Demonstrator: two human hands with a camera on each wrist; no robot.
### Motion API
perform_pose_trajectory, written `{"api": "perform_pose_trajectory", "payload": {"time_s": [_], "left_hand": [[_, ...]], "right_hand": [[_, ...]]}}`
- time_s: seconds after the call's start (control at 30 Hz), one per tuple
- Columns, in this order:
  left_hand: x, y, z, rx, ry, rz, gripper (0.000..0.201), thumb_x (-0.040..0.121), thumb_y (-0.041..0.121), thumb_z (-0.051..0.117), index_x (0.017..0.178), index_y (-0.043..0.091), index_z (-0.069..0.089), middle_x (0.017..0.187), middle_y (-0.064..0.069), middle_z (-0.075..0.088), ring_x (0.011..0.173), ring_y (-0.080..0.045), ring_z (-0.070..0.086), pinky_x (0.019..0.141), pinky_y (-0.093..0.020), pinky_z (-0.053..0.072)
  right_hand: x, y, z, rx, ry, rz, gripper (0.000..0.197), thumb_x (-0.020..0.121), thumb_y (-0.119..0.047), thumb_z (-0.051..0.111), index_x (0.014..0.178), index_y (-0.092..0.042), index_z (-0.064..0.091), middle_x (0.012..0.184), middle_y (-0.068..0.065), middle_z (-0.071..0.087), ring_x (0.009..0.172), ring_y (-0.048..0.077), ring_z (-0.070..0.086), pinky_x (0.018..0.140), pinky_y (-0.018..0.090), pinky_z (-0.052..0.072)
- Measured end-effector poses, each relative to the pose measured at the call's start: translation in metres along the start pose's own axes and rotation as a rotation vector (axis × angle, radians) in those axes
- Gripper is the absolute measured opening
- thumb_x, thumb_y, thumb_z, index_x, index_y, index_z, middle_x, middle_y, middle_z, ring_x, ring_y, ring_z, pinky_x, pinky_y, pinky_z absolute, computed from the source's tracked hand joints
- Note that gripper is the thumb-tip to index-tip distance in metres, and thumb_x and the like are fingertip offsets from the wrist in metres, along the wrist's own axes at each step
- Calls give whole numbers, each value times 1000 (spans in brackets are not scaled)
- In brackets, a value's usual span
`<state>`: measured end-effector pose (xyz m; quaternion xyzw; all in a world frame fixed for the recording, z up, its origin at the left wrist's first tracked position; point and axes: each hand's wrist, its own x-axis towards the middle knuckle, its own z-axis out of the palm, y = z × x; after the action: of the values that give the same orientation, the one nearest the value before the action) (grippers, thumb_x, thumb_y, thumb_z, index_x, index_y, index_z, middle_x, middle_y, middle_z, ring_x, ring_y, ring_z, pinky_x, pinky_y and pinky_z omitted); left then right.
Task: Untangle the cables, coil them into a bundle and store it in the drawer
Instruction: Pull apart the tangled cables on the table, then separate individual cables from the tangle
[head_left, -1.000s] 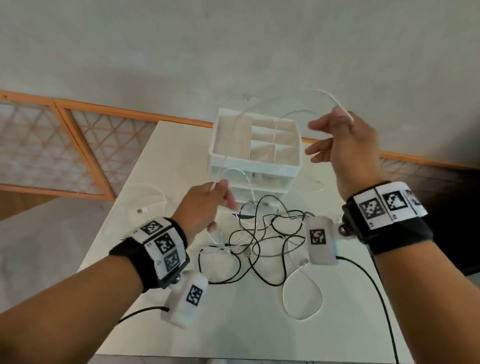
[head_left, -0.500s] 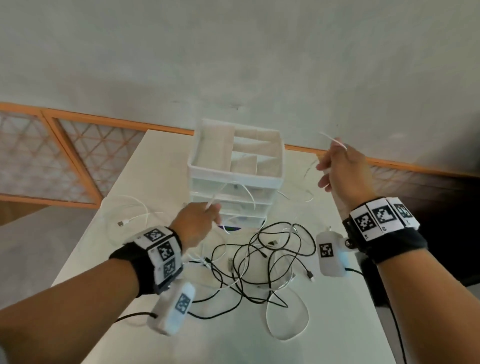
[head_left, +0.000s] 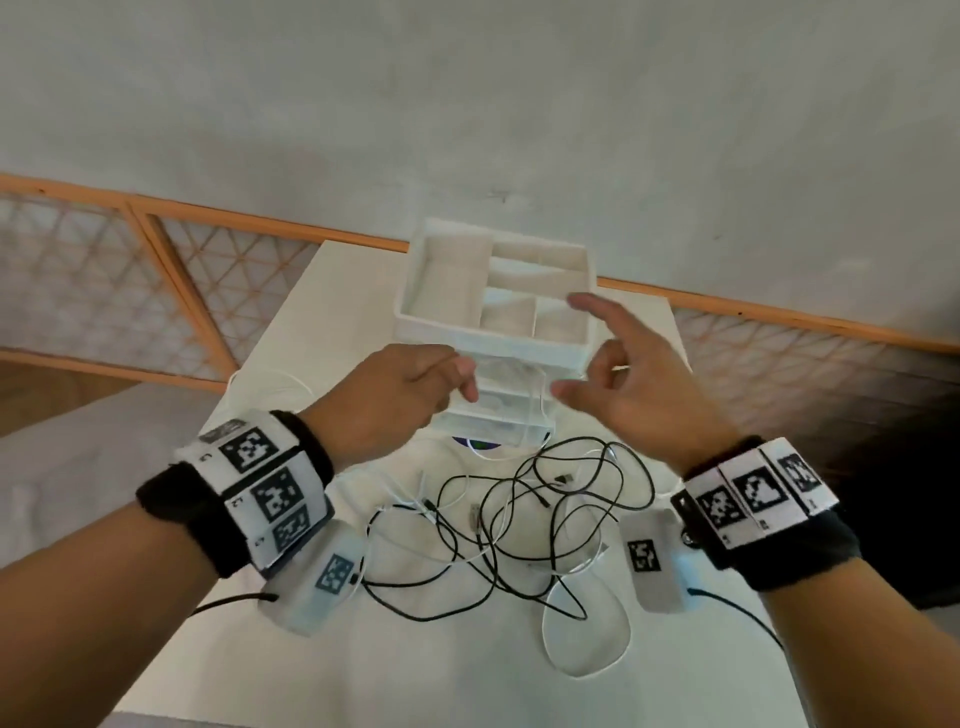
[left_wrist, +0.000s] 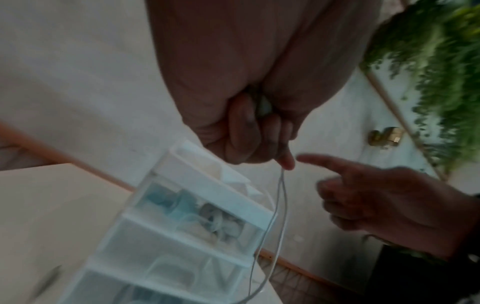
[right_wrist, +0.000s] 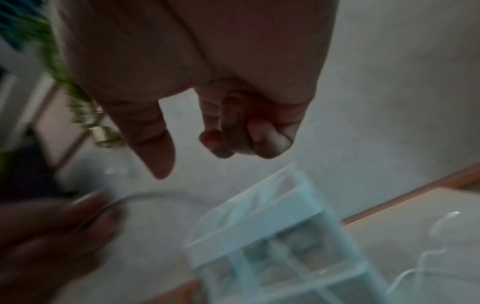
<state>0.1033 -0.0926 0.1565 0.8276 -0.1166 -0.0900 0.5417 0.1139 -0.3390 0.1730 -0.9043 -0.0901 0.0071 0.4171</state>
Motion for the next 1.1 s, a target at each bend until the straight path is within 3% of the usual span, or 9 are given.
{"api": "perform_pose_trajectory", "payload": {"time_s": [0.1, 0.17, 0.3, 0.43, 0.57, 0.67, 0.77, 0.93, 1.1], "left_hand": [[-3, 26, 10, 87, -73, 166, 36, 102, 30, 46, 81, 13, 70, 49, 16, 44, 49, -2, 40, 55, -13, 32], [-8, 31, 3, 102, -34, 221, 39, 101, 30, 48, 76, 9, 68, 46, 16, 43, 46, -1, 40, 51, -10, 30], [-28, -5, -31, 200, -115, 52, 41, 100, 37, 47, 69, 13, 54, 53, 13, 46, 50, -1, 41, 55, -11, 32], [-45, -76, -30, 610, -379, -199, 29, 105, 23, 36, 78, 23, 46, 69, 12, 49, 65, -4, 48, 63, -21, 34], [-56, -126, -23, 622, -205, -365, 21, 100, 15, 36, 88, 19, 52, 90, -7, 66, 80, -29, 58, 72, -34, 44], [-58, -135, -23, 530, -101, -423, 24, 100, 13, 34, 95, 11, 58, 104, -11, 68, 92, -31, 60, 77, -35, 45], [-54, -128, -26, 441, -17, -434, 29, 100, 26, 41, 79, 9, 51, 80, -7, 60, 82, -29, 57, 62, -34, 36], [-48, -114, -35, 44, 112, -479, 37, 99, 35, 50, 74, 8, 53, 59, -2, 44, 49, -17, 37, 44, -24, 30], [-48, -98, -38, -225, 38, -408, 29, 104, 21, 43, 81, 8, 54, 73, -6, 72, 44, -13, 37, 43, -27, 37]], "right_hand": [[-6, -25, 44, -105, -225, -72, 12, 88, -37, 71, 92, -33, 60, 55, -22, 58, 48, 0, 50, 54, 12, 36], [5, -6, 48, -257, -256, 30, 22, 94, -41, 63, 80, -24, 62, 70, -17, 65, 59, -1, 55, 60, 18, 37], [32, 59, 6, -219, -91, 502, 25, 95, -28, 65, 90, -4, 68, 72, 4, 68, 53, 13, 60, 51, 24, 48], [34, 69, 1, -124, 452, 348, 15, 89, -25, 67, 104, -26, 65, 88, -5, 71, 78, 17, 72, 75, 37, 60], [12, 75, 55, -204, 80, 444, 75, 91, -21, 69, 150, -41, 28, 123, 0, 67, 93, 26, 70, 87, 33, 53], [-10, 88, 100, -311, 52, 509, 65, 90, -20, 65, 146, -29, 35, 115, 3, 70, 111, 32, 65, 95, 37, 49], [-31, 83, 147, -418, -63, 536, 22, 89, -31, 60, 110, -25, 59, 94, -3, 69, 97, 24, 66, 80, 29, 48], [-51, 79, 198, -591, -382, 617, 22, 90, -33, 60, 103, -17, 55, 113, 6, 65, 103, 25, 64, 77, 31, 53], [-31, 30, 163, 66, -84, 501, 32, 90, -8, 64, 111, -30, 53, 77, 11, 73, 50, 16, 66, 46, 26, 51]]}}
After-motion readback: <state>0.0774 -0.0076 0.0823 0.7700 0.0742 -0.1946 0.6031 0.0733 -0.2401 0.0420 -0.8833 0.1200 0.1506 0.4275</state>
